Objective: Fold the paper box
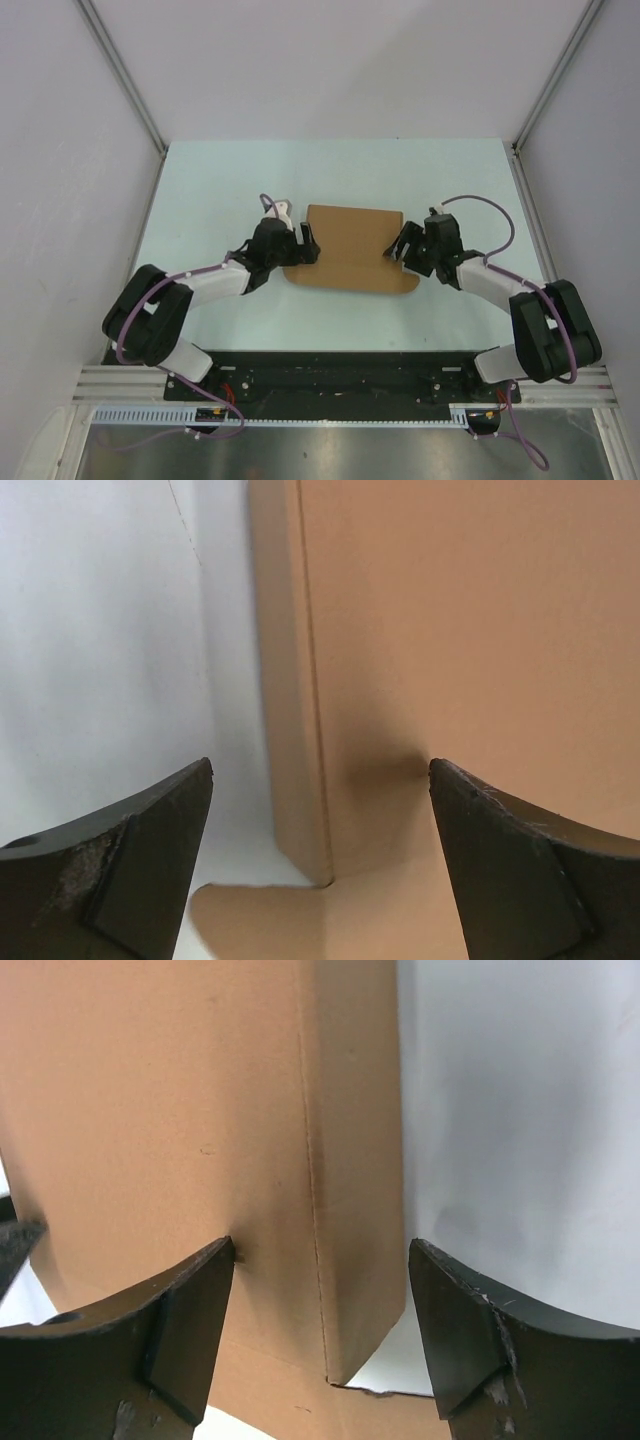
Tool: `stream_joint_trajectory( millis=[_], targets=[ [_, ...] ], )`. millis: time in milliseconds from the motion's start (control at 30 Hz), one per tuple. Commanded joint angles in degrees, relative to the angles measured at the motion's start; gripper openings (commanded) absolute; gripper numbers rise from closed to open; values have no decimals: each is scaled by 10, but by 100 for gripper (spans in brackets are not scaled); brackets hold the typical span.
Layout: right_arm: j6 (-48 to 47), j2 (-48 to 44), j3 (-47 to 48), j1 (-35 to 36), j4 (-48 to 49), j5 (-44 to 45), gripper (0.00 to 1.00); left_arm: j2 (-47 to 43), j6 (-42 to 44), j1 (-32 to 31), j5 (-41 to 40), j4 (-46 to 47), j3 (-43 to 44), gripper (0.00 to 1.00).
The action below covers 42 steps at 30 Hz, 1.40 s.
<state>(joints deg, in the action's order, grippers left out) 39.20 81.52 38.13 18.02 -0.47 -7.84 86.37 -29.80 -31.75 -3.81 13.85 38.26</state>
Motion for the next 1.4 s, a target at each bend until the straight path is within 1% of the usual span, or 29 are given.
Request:
stream_joint_trajectory(
  millis=[0, 33, 100, 133, 267, 300, 333, 367, 433, 467, 500, 533, 567, 600, 633, 667, 700, 733, 767, 800, 833, 867, 933, 1000, 1067, 1133, 1200, 1233, 1367],
  targets=[
    [17, -37, -41, 58, -30, 25, 76, 5, 1, 11, 12, 15, 26, 94],
    [18, -49, -44, 66, -41, 39, 80, 4, 2, 14, 9, 8, 28, 93],
    [17, -78, -43, 71, -62, 75, 84, -5, 1, 26, -1, 0, 32, 94],
    [16, -113, -41, 67, -66, 78, 88, -12, -1, 31, -9, -3, 32, 94],
    [-13, -158, 29, 31, -137, 132, 98, -75, -5, 58, -72, -27, 38, 97],
    [-25, -157, 68, 28, -162, 159, 99, -110, -3, 61, -86, -36, 43, 98],
    [-46, -156, 89, 26, -168, 172, 100, -129, 0, 62, -114, -52, 46, 98],
    [-54, -149, 104, 25, -168, 182, 100, -170, 5, 62, -126, -59, 50, 98],
    [-67, -133, 137, 11, -139, 181, 98, -217, -10, 62, -140, -80, 36, 96],
    [-68, -103, 146, 6, -120, 174, 97, -266, -37, 56, -139, -86, 24, 94],
    [-68, -85, 165, 3, -87, 161, 96, -291, -51, 46, -140, -89, 10, 91],
    [-63, -66, 173, -4, -67, 152, 93, -316, -62, 32, -152, -91, -27, 85],
    [-59, -22, 179, -8, -22, 124, 92, -361, -91, -12, -167, -94, -48, 81],
    [-53, -1, 192, -11, -5, 114, 88, -382, -107, -37, -178, -103, -67, 77],
    [-47, 23, 200, -13, 17, 104, 87, -400, -123, -63, -190, -113, -99, 67],
    [-39, 43, 208, -18, 47, 86, 86, -429, -158, -119, -224, -124, -114, 62],
    [-37, 89, 218, -20, 51, 65, 83, -443, -176, -145, -236, -147, -130, 56],
    [-37, 109, 246, -20, 54, 55, 81, -452, -197, -168, -250, -160, -158, 44],
    [-43, 126, 255, -20, 66, 35, 79, -466, -243, -206, -263, -168, -173, 38],
    [-43, 161, 265, -21, 66, 29, 74, -471, -266, -220, -266, -169, -189, 33],
    [-43, 177, 282, -21, 64, 25, 71, -473, -288, -233, -268, -164, -222, 24],
    [-43, 194, 287, -24, 71, 1, 70, -467, -323, -251, -268, -153, -237, 20],
    [-40, 230, 299, -24, 69, -5, 69, -455, -353, -258, -258, -110, -273, 15],
    [-45, 245, 305, -20, 73, -5, 71, -429, -372, -266, -250, -58, -292, 14],
    [-49, 268, 312, -19, 70, -5, 72, -388, -391, -267, -242, -35, -304, 15],
    [-54, 284, 314, -16, 64, -10, 72, -339, -394, -265, -237, 5, -307, 16],
    [-61, 290, 313, -11, 34, -10, 72, -303, -387, -261, -220, 37, -297, 17],
    [-65, 291, 312, -8, 22, -8, 71, -268, -380, -250, -212, 44, -291, 18],
    [-67, 253, 257, 7, 10, 10, 71, -209, -371, -217, -183, 84, -277, 22]
  ],
)
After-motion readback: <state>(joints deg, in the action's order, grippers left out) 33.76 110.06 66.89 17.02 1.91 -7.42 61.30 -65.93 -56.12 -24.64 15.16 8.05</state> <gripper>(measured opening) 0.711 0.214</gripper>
